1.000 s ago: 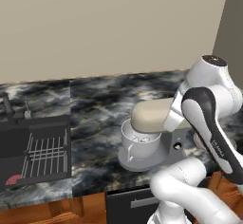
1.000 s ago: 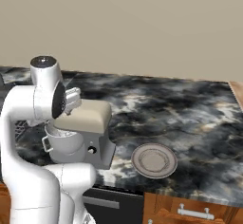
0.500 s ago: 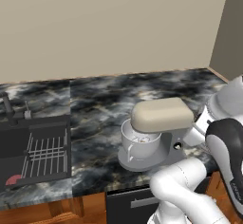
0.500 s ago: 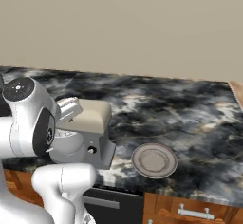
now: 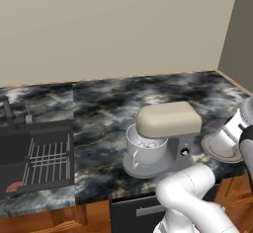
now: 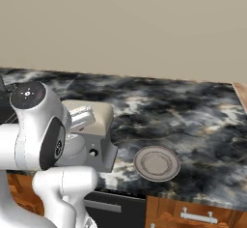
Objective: Add butter and sugar cubes to the stand mixer bowl and then turn on the stand mixer to begin making frosting.
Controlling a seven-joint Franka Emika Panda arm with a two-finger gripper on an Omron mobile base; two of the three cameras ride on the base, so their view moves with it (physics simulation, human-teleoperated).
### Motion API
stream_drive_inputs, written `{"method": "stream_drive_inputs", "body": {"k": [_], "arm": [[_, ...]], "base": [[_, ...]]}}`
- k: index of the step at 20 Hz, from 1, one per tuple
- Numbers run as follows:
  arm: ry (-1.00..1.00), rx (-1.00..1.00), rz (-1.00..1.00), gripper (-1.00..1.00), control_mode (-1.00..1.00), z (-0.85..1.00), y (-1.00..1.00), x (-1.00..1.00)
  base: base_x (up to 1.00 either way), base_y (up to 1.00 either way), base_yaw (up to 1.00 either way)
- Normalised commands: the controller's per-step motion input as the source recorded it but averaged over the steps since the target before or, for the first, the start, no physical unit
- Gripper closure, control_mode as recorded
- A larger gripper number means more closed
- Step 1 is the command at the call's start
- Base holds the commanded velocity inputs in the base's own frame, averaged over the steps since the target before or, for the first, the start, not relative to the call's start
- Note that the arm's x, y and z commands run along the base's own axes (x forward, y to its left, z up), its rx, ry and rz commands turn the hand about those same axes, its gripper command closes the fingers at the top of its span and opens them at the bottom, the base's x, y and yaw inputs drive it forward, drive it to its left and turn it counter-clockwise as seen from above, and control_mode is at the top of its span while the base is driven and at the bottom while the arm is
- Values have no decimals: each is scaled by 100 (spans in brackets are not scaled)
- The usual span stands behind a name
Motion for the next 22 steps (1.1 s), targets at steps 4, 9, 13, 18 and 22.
{"method": "stream_drive_inputs", "body": {"k": [4, 9, 13, 18, 22], "arm": [[-8, 38, -23, -100, -100, -71, -20, -57], [0, 37, -18, -100, -100, -47, -18, -56], [0, 32, -5, -100, -100, -47, -29, -42], [10, 22, 0, -100, -100, -27, -4, 1], [20, 14, 0, -100, -100, -28, 19, 30]], "base": [[0, 0, 0], [0, 0, 0], [0, 0, 0], [0, 0, 0], [0, 0, 0]]}}
